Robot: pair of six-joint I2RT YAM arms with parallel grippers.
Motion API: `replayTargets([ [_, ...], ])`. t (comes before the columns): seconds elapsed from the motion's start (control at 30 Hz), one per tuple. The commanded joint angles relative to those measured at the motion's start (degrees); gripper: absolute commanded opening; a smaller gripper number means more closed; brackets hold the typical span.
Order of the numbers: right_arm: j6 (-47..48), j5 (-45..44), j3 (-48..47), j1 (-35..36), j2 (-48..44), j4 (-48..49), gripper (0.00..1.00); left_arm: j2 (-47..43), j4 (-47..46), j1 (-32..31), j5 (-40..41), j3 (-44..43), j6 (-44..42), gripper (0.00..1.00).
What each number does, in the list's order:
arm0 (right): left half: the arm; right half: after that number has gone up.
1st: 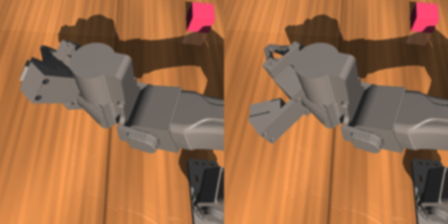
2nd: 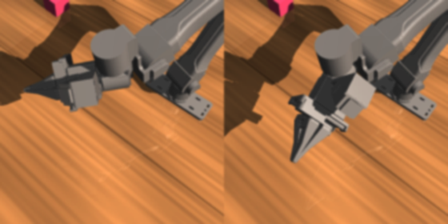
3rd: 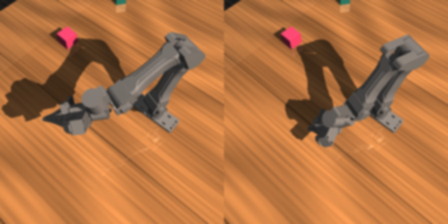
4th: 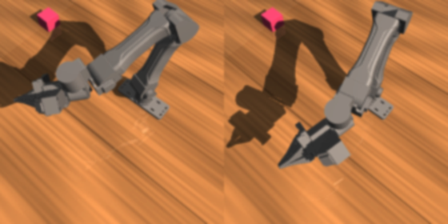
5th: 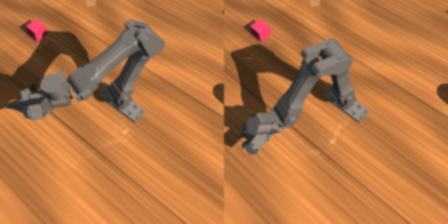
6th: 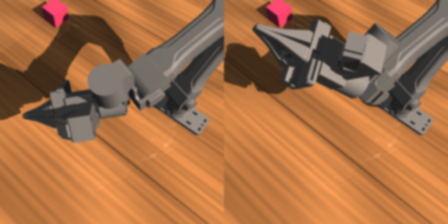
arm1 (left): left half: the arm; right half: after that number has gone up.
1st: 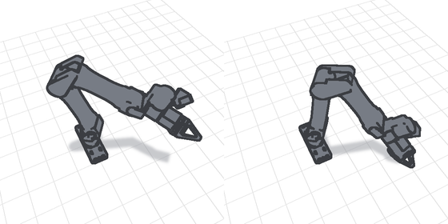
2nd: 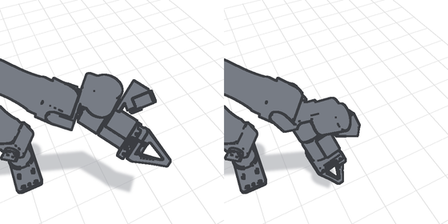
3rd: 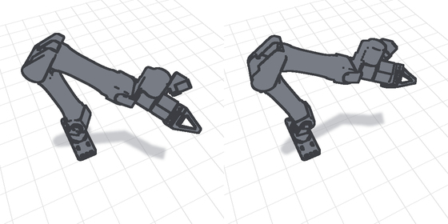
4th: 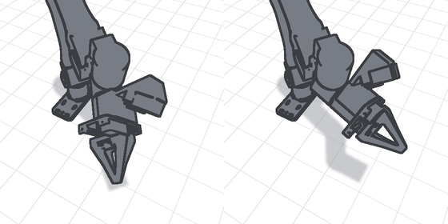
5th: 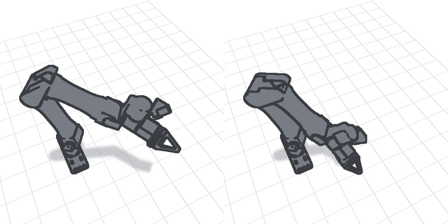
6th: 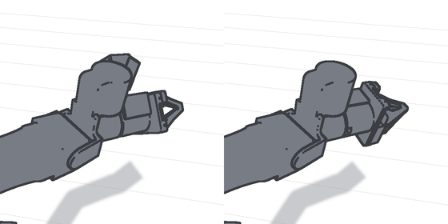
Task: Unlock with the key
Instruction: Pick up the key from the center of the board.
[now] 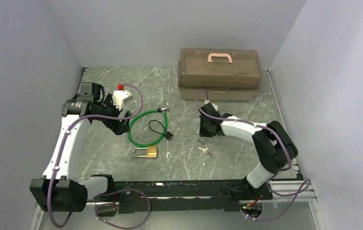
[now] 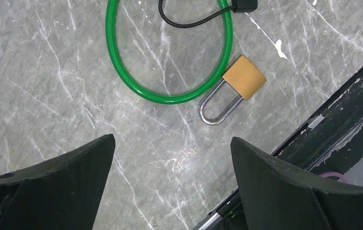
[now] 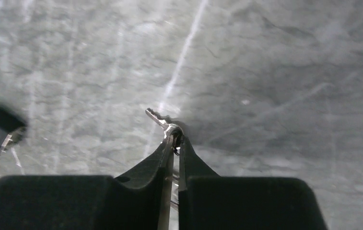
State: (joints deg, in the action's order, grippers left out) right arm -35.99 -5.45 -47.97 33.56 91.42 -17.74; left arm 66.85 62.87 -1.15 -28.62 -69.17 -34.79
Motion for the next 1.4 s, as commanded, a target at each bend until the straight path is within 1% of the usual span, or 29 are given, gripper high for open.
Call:
replayTargets([
  [0.0, 0.13, 1.38, -3.92, 2.16, 4.56, 1.04, 0.02, -1.17, -0.13, 0.43, -0.88, -0.62, -0.42, 0.97],
  [0.03, 0.22, 1.39, -5.27, 2.59, 5.31, 1.04, 0.0, -1.31, -0.12, 0.4, -0.91, -0.56, -0.38, 0.97],
  [0.17, 0.7, 2.2, -8.58, 3.82, 6.55, 0.95, 0.0, -1.46, -0.14, 0.39, -1.16, -0.05, -0.53, 0.97],
  [0.27, 2.57, 3.7, -9.75, 4.51, 4.56, 2.12, 0.0, -1.11, 0.05, 0.37, -2.53, 0.11, -0.6, 0.97],
  [0.4, 6.62, 9.7, -9.46, 5.18, 0.48, 4.96, 0.0, -1.01, -0.62, 0.44, -5.44, 0.73, -0.14, 0.97],
  [0.57, 11.18, 15.95, -8.16, 6.8, -5.7, 6.75, 0.0, -0.1, -1.92, 0.38, -11.93, 1.43, 1.27, 0.96],
  [0.67, 13.05, 17.46, -7.88, 8.48, -10.22, 6.76, 0.0, 1.16, -2.03, 0.16, -19.7, 1.52, 1.15, 0.97],
  [0.73, 14.05, 17.14, -8.08, 10.12, -12.67, 6.22, 0.0, 2.3, -2.36, -0.52, -24.66, 1.65, 1.36, 0.97],
  [0.8, 15.05, 15.78, -8.28, 12.29, -14.96, 5.92, 0.0, 3.62, -2.93, -2.61, -27.48, 1.32, 2.39, 0.96],
  [0.9, 15.15, 13.0, -8.5, 15.96, -17.72, 5.86, 0.0, 4.23, -3.94, -7.28, -27.76, 0.62, 3.84, 0.95],
  [1.03, 14.88, 9.07, -9.64, 19.78, -19.94, 5.58, 0.0, 2.68, -8.59, -12.75, -27.56, 1.46, 6.74, 0.9],
  [1.1, 15.02, 7.14, -10.93, 21.68, -20.23, 4.74, 0.0, 2.73, -9.88, -13.61, -30.3, 1.45, 7.77, 0.85],
  [1.13, 15.11, 6.22, -11.59, 22.51, -20.3, 4.31, 0.0, 3.2, -9.83, -13.86, -31.6, 1.19, 8.22, 0.8],
  [1.2, 15.3, 4.16, -12.87, 24.25, -20.51, 3.74, 0.0, 4.62, -8.42, -14.69, -33.62, 0.49, 8.37, 0.75],
  [1.27, 15.34, 2.49, -13.99, 25.58, -20.62, 3.61, 0.0, 5.73, -7.07, -15.49, -35.56, 0.69, 7.83, 0.74],
  [1.37, 15.18, 0.92, -15.52, 26.78, -20.71, 3.22, 0.0, 4.6, -8.3, -16.58, -36.14, 2.71, 8.43, 0.77],
])
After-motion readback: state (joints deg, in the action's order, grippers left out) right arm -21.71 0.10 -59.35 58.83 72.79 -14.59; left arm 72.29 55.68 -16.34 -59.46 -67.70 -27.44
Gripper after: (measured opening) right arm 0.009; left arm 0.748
